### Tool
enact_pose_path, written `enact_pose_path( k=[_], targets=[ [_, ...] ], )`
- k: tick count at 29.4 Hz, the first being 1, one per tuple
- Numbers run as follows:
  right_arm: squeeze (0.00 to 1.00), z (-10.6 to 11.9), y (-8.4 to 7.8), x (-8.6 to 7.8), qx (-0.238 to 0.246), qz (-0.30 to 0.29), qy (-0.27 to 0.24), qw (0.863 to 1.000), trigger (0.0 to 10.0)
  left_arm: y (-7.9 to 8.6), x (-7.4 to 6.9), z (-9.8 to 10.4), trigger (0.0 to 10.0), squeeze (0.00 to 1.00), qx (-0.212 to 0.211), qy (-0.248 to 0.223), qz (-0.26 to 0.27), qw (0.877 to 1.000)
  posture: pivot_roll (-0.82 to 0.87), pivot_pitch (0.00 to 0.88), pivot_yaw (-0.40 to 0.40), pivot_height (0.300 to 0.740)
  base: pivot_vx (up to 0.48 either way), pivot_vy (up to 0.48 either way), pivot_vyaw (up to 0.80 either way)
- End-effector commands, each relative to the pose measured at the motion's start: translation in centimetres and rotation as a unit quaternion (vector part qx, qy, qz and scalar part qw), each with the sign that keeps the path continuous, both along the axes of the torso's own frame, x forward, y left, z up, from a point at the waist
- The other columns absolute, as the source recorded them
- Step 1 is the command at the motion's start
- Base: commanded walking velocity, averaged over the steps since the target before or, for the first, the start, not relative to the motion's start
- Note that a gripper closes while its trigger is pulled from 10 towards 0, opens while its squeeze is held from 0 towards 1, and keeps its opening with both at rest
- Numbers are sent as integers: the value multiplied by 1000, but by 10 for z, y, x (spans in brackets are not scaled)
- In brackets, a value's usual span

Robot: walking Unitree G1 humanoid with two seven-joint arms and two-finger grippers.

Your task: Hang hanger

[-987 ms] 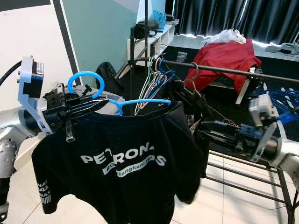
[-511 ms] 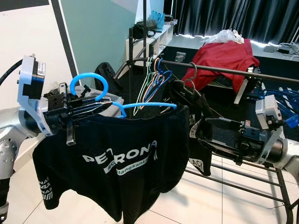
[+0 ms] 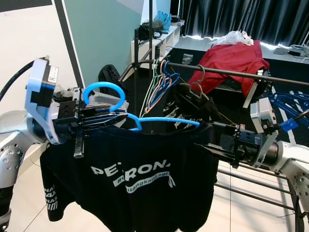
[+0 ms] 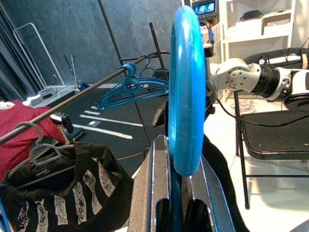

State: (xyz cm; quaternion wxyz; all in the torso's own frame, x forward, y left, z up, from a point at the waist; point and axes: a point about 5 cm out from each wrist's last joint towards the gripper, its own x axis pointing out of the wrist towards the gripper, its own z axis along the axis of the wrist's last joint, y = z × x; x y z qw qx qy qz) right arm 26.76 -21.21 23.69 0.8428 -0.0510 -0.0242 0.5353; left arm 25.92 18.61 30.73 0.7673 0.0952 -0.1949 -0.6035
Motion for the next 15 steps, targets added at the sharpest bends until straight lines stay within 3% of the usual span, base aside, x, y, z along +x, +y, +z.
enact_pose_path(
  k=[1, 10, 12, 14, 15],
  targets=[
    [0, 2, 3, -2, 3, 12, -3, 1000, 0, -2, -1, 6, 10000, 0, -1, -12, -2, 1000, -53, 0, -16, 740, 0, 0, 0],
    [0, 4, -7, -2, -6, -10, -4, 1000, 0, 12, 4, 9, 10000, 0, 5, -17, 38, 999, -55, 0, -16, 740, 0, 0, 0],
    [0, 6, -12, -2, -12, -18, -6, 1000, 0, 32, 5, 9, 10000, 0, 37, -21, 77, 996, -63, 0, -17, 740, 0, 0, 0],
    [0, 6, -12, -2, -12, -18, -6, 1000, 0, 32, 5, 9, 10000, 0, 37, -21, 77, 996, -63, 0, -17, 740, 0, 0, 0],
    [0, 7, -13, -2, -14, -20, -7, 1000, 0, 39, 5, 9, 10000, 0, 47, -22, 90, 995, -63, 0, -17, 740, 0, 0, 0]
  ],
)
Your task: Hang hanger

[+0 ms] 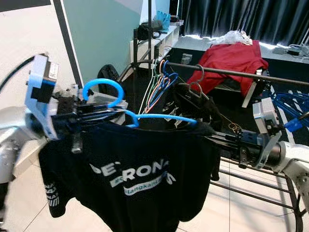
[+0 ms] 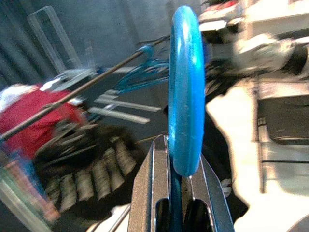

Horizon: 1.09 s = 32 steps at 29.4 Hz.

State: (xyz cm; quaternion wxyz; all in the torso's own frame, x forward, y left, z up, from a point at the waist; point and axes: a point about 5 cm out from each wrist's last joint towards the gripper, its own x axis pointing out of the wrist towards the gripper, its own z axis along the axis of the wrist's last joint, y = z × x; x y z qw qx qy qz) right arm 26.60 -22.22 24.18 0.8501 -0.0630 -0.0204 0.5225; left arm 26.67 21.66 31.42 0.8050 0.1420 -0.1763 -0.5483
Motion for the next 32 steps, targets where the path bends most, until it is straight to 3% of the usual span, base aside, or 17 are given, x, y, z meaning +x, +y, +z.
enact_pose_path(
  k=[1, 3, 9, 17, 18, 20, 27, 32],
  targets=[
    [0, 2, -3, 0, -2, -5, -3, 1000, 0, 9, -2, 2, 10000, 0, 15, -10, 14, 1000, -63, 0, -17, 740, 0, 0, 0],
    [0, 4, -6, -1, -4, -6, -4, 1000, 0, 21, -4, 6, 10000, 0, 29, -11, 31, 999, -58, 0, -20, 740, 0, 0, 0],
    [0, 13, -9, 4, 16, -24, -24, 999, 0, 25, -7, -4, 10000, 0, 79, 6, 33, 996, -51, 0, -23, 740, 0, 0, 0],
    [0, 13, -10, 8, 12, -40, -27, 999, 0, 23, -7, -6, 10000, 0, 78, 9, 28, 997, -53, 0, -24, 740, 0, 0, 0],
    [0, 3, -9, 10, -10, -50, -11, 999, 10000, 19, -8, -3, 10000, 0, 62, 3, 16, 998, -53, 0, -25, 740, 0, 0, 0],
    [1000, -18, 0, 6, -31, -22, 37, 999, 10000, 10, -10, 5, 10000, 0, 29, -11, -14, 999, -50, 0, -25, 740, 0, 0, 0],
    [1000, -26, 22, -17, -17, 97, 98, 990, 10000, -1, -12, 13, 10000, 0, 16, -23, -56, 998, -50, 0, -23, 740, 0, 0, 0],
    [1000, -24, 23, -16, -15, 97, 90, 991, 10000, -4, -13, 15, 10000, 0, 16, -25, -66, 997, -49, 0, -25, 740, 0, 0, 0]
  ],
)
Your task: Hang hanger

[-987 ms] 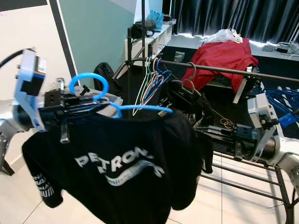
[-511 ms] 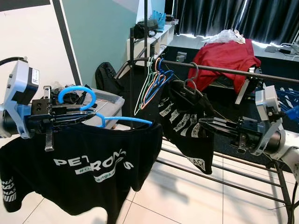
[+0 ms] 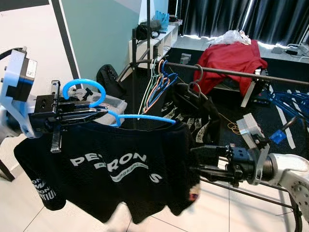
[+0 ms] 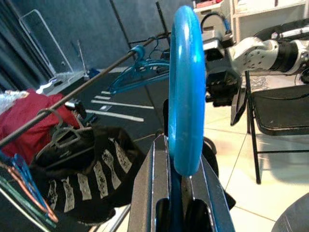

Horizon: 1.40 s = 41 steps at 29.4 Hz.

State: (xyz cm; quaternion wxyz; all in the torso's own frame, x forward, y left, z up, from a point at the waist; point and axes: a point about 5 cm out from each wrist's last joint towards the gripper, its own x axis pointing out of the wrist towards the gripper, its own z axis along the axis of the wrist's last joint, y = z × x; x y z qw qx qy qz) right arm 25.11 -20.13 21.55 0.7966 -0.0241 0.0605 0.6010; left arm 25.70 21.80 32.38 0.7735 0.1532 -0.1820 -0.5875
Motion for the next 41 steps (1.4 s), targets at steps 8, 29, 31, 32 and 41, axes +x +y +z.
enact_pose_path(
  k=[8, 29, 31, 32, 41],
  targets=[
    [1000, 5, -2, 3, -16, -13, -30, 999, 10000, -11, -5, 9, 10000, 0, -4, -20, -34, 999, -49, 0, -23, 740, 0, 0, 0],
    [0, 6, 3, 14, -20, -43, -61, 997, 10000, -23, -7, 19, 10000, 0, -24, -33, -58, 997, -36, 0, -27, 740, 0, 0, 0],
    [0, 1, 11, 14, -12, -34, -55, 998, 10000, -25, -6, 21, 10000, 0, -30, -37, -59, 997, -35, 0, -26, 740, 0, 0, 0],
    [0, 0, 15, 14, -6, -30, -52, 998, 10000, -26, -6, 22, 10000, 0, -33, -40, -60, 997, -35, 0, -25, 740, 0, 0, 0],
    [0, 7, 11, 16, 16, -38, -59, 997, 0, -26, -4, 22, 10000, 0, -30, -38, -63, 997, -42, 0, -22, 740, 0, 0, 0]
  ],
)
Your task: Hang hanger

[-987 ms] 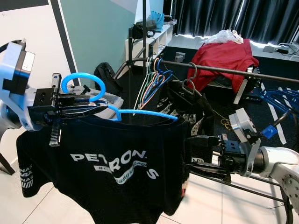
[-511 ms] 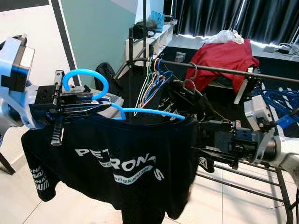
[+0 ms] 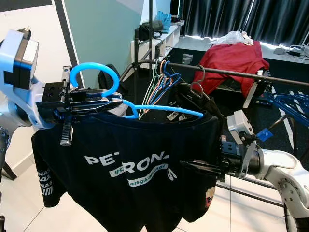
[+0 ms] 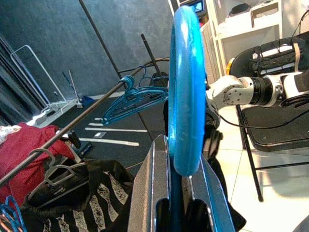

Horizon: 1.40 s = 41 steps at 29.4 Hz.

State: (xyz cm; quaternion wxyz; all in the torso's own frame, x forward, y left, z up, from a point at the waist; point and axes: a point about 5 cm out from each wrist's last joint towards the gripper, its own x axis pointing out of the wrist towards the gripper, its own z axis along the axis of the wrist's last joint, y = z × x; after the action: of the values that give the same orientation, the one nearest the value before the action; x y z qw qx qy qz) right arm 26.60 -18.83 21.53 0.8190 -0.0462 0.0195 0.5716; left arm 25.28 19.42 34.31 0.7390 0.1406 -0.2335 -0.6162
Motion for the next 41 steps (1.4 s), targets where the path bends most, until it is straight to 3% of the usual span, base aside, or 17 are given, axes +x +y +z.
enact_pose_path(
  k=[1, 11, 17, 23, 27, 34, 36, 39, 41],
  targets=[
    [0, 10, -6, 1, 14, -12, -16, 1000, 0, -1, 1, 1, 10000, 0, 3, -2, -6, 1000, -44, 0, -23, 740, 0, 0, 0],
    [0, 23, -24, 1, 32, -45, -37, 998, 0, 14, 3, -4, 10000, 0, 11, 8, 29, 999, -44, 0, -23, 740, 0, 0, 0],
    [0, 27, -26, 3, 40, -50, -44, 997, 0, 19, 4, -4, 10000, 0, 11, 9, 44, 999, -42, 0, -23, 740, 0, 0, 0],
    [0, 35, -28, 5, 47, -57, -60, 995, 0, 30, 11, -10, 10000, 0, 17, 11, 91, 996, -42, 0, -24, 740, 0, 0, 0],
    [0, 48, -42, 9, 51, -94, -83, 991, 0, 49, 13, -15, 10000, 0, 32, 18, 131, 991, -44, 0, -25, 740, 0, 0, 0],
    [0, 50, -59, 10, 40, -136, -89, 986, 0, 63, 10, -4, 10000, 0, 11, -4, 166, 986, -40, 0, -29, 740, 0, 0, 0],
    [0, 43, -58, 8, 29, -135, -79, 987, 0, 65, 9, 4, 10000, 0, -11, -16, 172, 985, -42, 0, -29, 740, 0, 0, 0],
    [0, 19, -40, 3, 11, -107, -38, 993, 0, 62, 8, 17, 10000, 0, -58, -40, 172, 983, -42, 0, -27, 740, 0, 0, 0],
    [0, 14, -33, 2, 10, -95, -29, 995, 0, 60, 9, 18, 10000, 0, -64, -45, 170, 982, -42, 0, -27, 740, 0, 0, 0]
  ],
)
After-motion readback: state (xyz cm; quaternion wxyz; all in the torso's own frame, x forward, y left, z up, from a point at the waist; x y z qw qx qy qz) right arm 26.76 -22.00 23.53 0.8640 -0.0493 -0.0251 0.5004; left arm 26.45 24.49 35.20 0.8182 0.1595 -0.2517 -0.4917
